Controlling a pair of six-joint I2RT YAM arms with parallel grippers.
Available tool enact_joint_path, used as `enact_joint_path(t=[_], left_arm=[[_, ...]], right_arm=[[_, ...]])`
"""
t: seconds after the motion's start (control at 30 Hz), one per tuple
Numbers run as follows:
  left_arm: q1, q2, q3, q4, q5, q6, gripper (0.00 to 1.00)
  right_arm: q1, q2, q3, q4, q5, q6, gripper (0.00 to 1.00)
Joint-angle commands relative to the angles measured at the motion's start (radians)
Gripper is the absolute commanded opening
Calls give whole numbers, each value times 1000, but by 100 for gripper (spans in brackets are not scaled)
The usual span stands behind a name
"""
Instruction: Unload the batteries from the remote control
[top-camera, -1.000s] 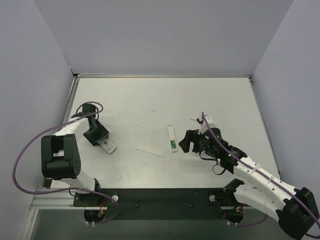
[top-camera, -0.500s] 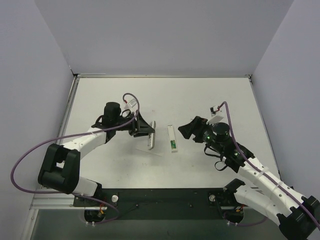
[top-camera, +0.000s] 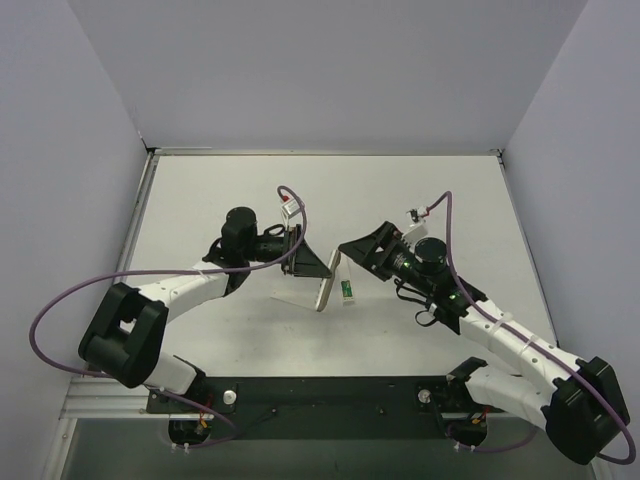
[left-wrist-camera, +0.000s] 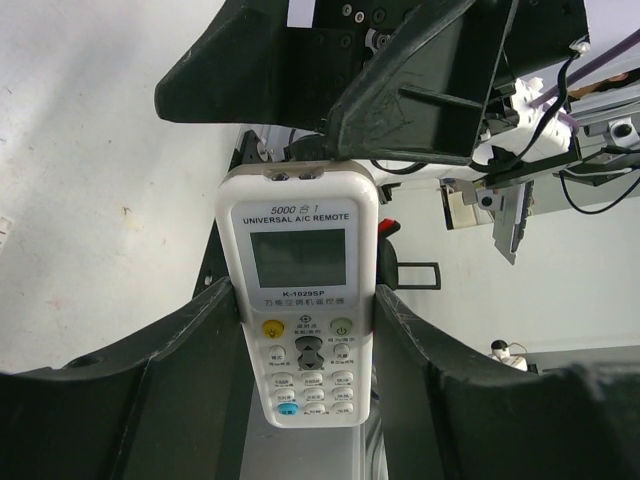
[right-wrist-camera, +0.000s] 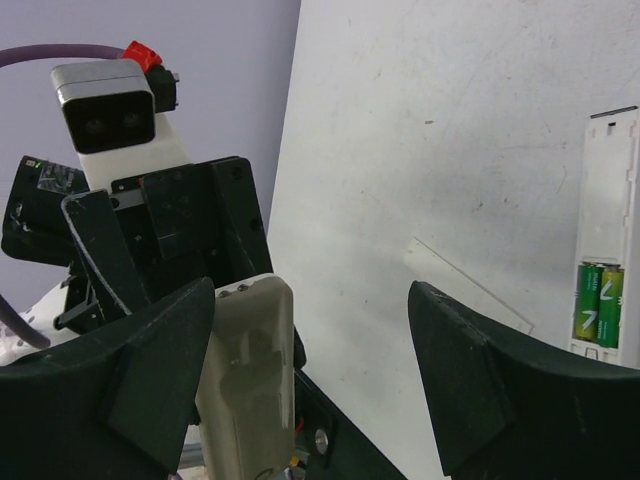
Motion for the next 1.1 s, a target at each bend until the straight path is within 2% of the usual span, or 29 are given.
enact_joint_path(t=[0.0,0.4,0.8,0.93,1.03,1.07], left_arm=[[-6,12,-1,106,31,-23,11],[-27,37,-3,141,25,-49,9],[-29,43,-7,168,27,-72,9],[-29,47,-12,185,27,-78,10],[-29,50,-13,193,28,-84,11],[-29,50,-15,199,30,-87,13]], right_arm=[[-1,2,-26,171,-79,17,72],[6,18,-25,234,-142,28,73],[34,38,-23,252,-155,51,67],[40,33,-23,255,-151,57,56],[40,29,-22,252,-139,59,43],[40,27,-23,249,-134,59,34]])
